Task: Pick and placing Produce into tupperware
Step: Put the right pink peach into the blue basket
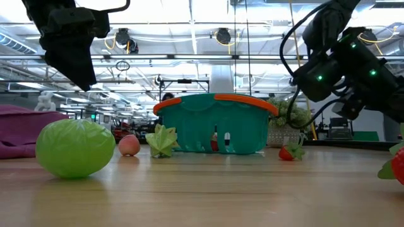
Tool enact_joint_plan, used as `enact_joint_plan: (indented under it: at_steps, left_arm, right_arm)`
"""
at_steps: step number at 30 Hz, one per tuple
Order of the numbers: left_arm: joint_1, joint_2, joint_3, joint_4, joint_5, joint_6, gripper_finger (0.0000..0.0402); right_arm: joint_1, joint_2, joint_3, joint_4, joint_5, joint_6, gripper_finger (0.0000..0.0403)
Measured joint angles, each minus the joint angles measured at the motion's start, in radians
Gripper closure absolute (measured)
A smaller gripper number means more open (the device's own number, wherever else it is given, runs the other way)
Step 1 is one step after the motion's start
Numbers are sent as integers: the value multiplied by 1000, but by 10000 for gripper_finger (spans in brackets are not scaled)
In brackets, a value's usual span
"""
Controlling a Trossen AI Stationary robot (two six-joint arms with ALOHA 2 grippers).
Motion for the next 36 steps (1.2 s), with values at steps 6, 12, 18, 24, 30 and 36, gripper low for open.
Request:
enact_joint_plan:
  at_steps: [6,12,18,24,30,36]
  left_arm:
    - [0,0,0,0,0,0,149]
    - [0,0,0,0,-1,-1,149]
    - [0,0,0,0,0,-8,149]
    - [0,0,0,0,0,-8,149]
    - [0,0,0,0,0,-8,149]
    - [0,0,0,0,0,-8,149]
  right_arm:
    - [-20,0,-18,12,4,-35,234]
    - [-21,0,-22,31,4,-38,234]
    - [-21,0,-26,33,4,-45,234]
    - [-21,0,-26,66,-17,-47,234]
    - [-21,0,-31,76,-23,-51,234]
    - [-21,0,-32,81,-22,-55,234]
